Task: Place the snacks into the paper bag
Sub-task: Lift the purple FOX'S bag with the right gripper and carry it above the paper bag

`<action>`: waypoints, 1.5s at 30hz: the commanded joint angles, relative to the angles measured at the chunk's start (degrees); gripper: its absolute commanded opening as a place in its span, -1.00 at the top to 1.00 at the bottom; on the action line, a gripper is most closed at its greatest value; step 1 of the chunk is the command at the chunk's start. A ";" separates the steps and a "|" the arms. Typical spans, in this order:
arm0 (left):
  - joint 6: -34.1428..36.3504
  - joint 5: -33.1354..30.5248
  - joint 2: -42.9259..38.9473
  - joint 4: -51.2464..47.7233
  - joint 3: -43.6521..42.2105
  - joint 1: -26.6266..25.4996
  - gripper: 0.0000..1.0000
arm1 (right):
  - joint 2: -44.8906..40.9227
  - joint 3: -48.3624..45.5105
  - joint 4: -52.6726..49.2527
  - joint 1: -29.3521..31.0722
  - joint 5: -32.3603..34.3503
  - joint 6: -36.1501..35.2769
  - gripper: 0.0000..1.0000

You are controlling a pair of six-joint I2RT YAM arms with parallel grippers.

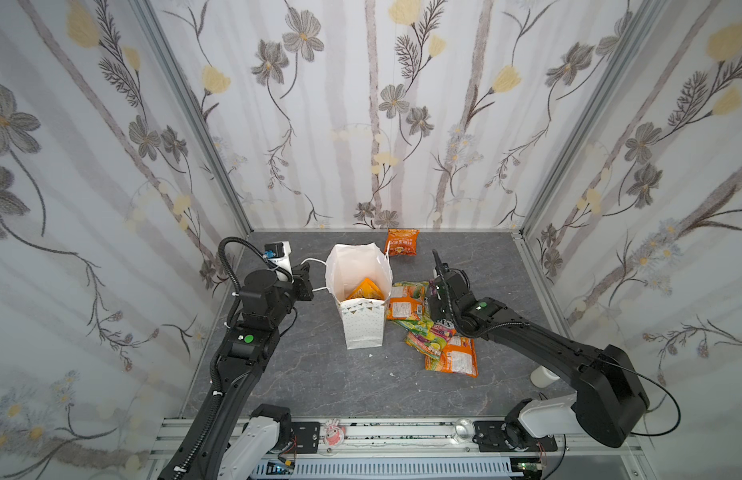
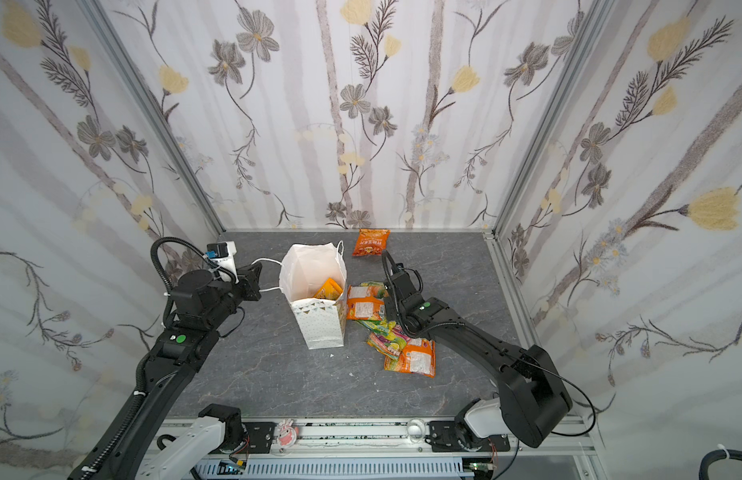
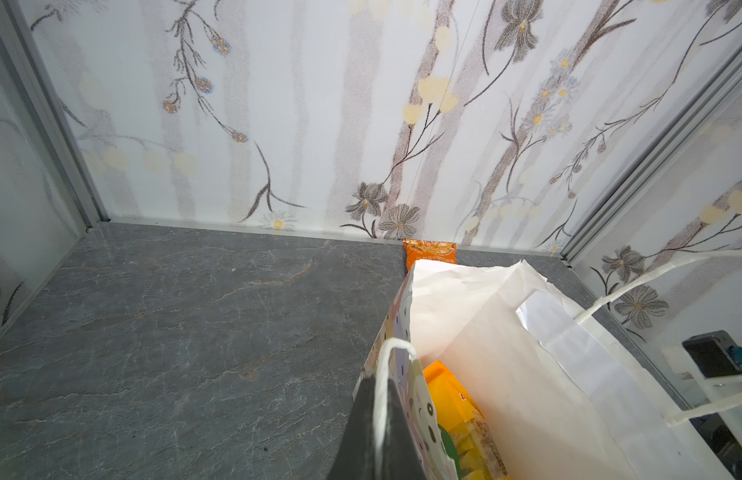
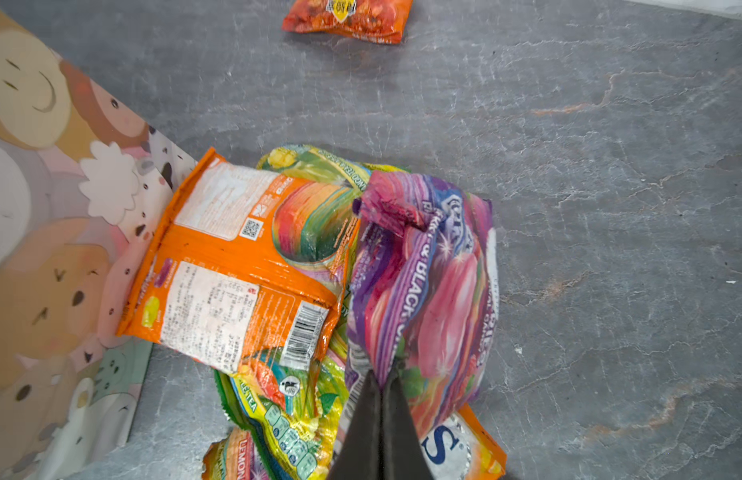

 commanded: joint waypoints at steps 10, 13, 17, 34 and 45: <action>-0.01 0.39 -0.28 2.47 -0.14 0.09 1.00 | -9.31 2.86 1.61 -1.71 -5.26 -0.33 1.00; -0.13 0.63 -0.19 2.67 -0.24 0.15 1.00 | -10.78 4.03 2.15 -1.86 -6.39 -0.34 1.00; -0.12 0.69 -0.21 2.64 -0.17 0.08 1.00 | -11.25 6.83 1.91 -1.97 -6.90 -1.20 1.00; -0.16 1.16 0.24 2.62 -0.19 0.10 1.00 | -7.31 26.77 -3.62 -1.98 -12.98 -3.73 1.00; 0.04 0.60 0.19 2.33 0.11 0.09 1.00 | -6.30 34.06 5.52 -1.67 -25.70 2.43 1.00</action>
